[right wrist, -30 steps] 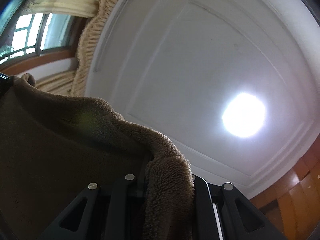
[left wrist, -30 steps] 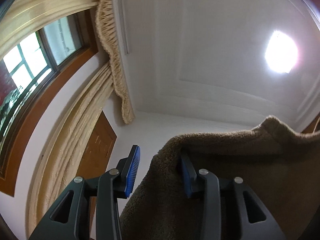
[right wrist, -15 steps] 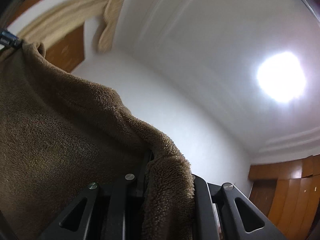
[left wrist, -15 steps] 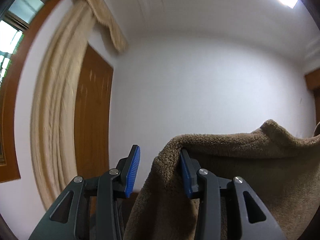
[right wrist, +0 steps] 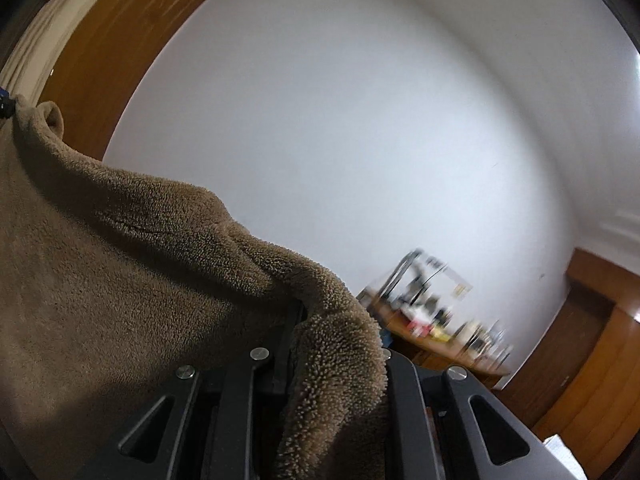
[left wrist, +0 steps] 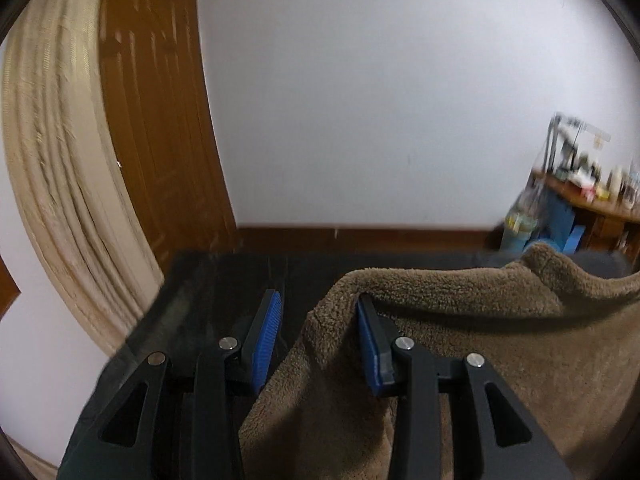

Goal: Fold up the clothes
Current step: 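Lift the sweater high with both grippers and shake it out, then lay the sweater flat on the bed and open both grippers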

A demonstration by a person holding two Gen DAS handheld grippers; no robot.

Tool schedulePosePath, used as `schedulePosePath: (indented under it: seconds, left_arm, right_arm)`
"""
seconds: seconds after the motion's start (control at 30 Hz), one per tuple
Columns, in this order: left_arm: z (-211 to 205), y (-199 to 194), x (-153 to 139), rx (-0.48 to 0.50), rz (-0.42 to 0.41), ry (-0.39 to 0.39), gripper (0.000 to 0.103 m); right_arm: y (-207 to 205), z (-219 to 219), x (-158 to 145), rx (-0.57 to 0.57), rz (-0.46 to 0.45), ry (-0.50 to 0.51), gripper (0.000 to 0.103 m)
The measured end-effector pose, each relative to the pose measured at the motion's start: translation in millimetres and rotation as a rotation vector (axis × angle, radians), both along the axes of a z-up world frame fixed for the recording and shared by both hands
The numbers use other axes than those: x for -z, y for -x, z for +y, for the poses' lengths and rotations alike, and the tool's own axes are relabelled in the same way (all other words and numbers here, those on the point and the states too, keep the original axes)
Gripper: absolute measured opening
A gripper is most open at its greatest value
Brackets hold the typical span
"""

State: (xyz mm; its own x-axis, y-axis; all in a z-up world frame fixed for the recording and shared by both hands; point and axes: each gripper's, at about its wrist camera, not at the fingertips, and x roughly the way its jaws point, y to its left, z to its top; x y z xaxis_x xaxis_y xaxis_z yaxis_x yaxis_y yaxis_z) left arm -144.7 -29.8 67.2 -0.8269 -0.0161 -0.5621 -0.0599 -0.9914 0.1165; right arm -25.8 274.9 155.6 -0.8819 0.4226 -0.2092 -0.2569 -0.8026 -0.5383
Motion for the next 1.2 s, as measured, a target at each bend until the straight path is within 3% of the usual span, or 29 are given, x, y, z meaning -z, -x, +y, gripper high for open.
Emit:
schedulePosePath:
  seconds: [0.23, 0.33, 0.6, 0.73, 0.8, 0.97, 1.07, 1.13, 1.17, 1.2]
  left_arm:
    - [21, 45, 68, 0.009, -0.171, 0.102, 0.042]
    - [17, 66, 80, 0.013, -0.223, 0.135, 0.042]
    - [17, 82, 109, 0.029, -0.309, 0.191, 0.044]
    - [23, 79, 114, 0.037, -0.306, 0.238, 0.045]
    - [25, 78, 114, 0.040, -0.304, 0.268, 0.052]
    - [2, 74, 96, 0.049, -0.346, 0.191, 0.069]
    - [-13, 71, 85, 0.055, -0.371, 0.144, 0.078]
    - [-23, 69, 77, 0.058, -0.386, 0.111, 0.080]
    - [-32, 64, 70, 0.056, -0.388, 0.088, 0.080]
    - [-42, 58, 64, 0.052, -0.388, 0.070, 0.080]
  right_arm:
    - [39, 28, 92, -0.003, -0.209, 0.104, 0.016]
    - [50, 37, 128, 0.002, -0.295, 0.132, 0.016]
    - [59, 36, 156, -0.005, -0.433, 0.200, 0.016]
    - [63, 28, 161, -0.010, -0.505, 0.193, 0.018]
    - [61, 23, 163, -0.007, -0.518, 0.183, 0.020]
    - [55, 22, 163, -0.013, -0.550, 0.165, 0.020]
    - [39, 26, 147, -0.028, -0.548, 0.228, 0.021]
    - [27, 32, 132, -0.031, -0.525, 0.291, 0.028]
    - [20, 36, 125, -0.030, -0.508, 0.328, 0.040]
    - [11, 41, 116, -0.031, -0.484, 0.362, 0.062]
